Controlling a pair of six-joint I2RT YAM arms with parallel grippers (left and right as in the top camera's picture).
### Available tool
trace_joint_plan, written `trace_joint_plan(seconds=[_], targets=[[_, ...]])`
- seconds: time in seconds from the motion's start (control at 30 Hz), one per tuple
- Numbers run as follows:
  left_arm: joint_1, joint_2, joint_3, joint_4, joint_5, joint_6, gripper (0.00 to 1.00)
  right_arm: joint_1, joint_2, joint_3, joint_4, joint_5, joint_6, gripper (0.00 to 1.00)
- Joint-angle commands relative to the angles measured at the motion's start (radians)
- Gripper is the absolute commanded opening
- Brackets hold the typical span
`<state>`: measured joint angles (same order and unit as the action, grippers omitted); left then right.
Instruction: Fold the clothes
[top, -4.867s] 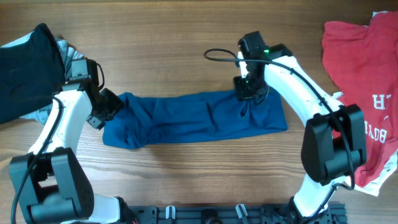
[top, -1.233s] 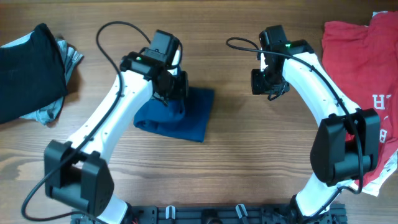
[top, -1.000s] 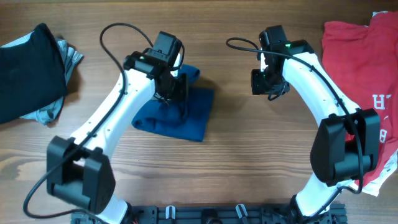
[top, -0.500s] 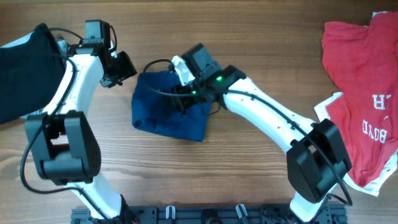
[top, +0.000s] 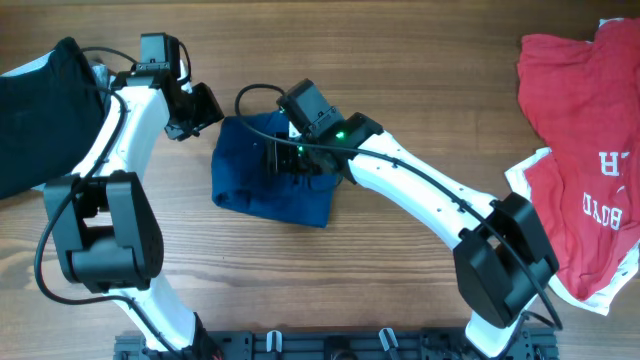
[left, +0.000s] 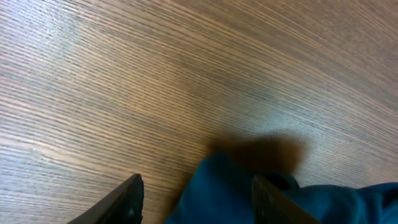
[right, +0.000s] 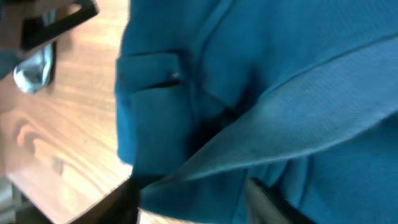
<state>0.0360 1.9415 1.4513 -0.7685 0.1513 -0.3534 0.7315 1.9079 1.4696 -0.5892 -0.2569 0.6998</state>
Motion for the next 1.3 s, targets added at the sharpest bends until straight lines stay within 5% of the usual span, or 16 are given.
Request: trace_joint_plan(seconds=[0.0, 0.03, 0.1, 0.13, 0.33, 0.53, 0.57, 0.67, 0.83, 1.1, 1.17, 1.27], targets=[[0.007, 0.005, 0.008, -0.002, 0.018, 0.008, 0.56, 0.001, 0.077, 0.009, 0.017, 0.048, 0.044, 0.5], [0.007, 0.005, 0.008, -0.001, 0.03, 0.008, 0.56, 0.0, 0.102, 0.009, 0.02, 0.038, 0.044, 0.49], [0.007, 0.005, 0.008, -0.001, 0.042, 0.008, 0.56, 0.0, 0.129, 0.009, 0.012, 0.008, 0.044, 0.09], [0.007, 0.005, 0.008, -0.001, 0.043, 0.008, 0.56, 0.0, 0.123, 0.01, -0.001, 0.001, 0.044, 0.04], [0.007, 0.005, 0.008, -0.001, 0.042, 0.008, 0.56, -0.002, -0.134, 0.01, -0.337, 0.224, 0.071, 0.04], [0.007, 0.005, 0.008, -0.002, 0.043, 0.008, 0.56, -0.002, -0.124, 0.006, -0.631, 0.215, 0.106, 0.04], [0.007, 0.006, 0.008, -0.001, 0.043, 0.008, 0.56, -0.001, -0.124, 0.006, -0.591, 0.174, 0.06, 0.11], [0.007, 0.006, 0.008, -0.002, 0.043, 0.008, 0.56, -0.001, -0.124, 0.006, -0.47, 0.026, -0.019, 0.56], [0.007, 0.006, 0.008, -0.005, 0.043, 0.009, 0.56, 0.04, -0.118, -0.006, -0.408, 0.085, -0.177, 0.64], [0.007, 0.005, 0.008, -0.006, 0.043, 0.009, 0.57, 0.057, 0.026, -0.01, -0.304, 0.219, -0.04, 0.62], [0.007, 0.005, 0.008, -0.007, 0.043, 0.008, 0.56, 0.056, 0.053, -0.01, -0.217, 0.233, -0.009, 0.53], [0.007, 0.006, 0.008, -0.009, 0.043, 0.008, 0.56, 0.058, 0.058, -0.01, -0.208, 0.174, 0.056, 0.04]])
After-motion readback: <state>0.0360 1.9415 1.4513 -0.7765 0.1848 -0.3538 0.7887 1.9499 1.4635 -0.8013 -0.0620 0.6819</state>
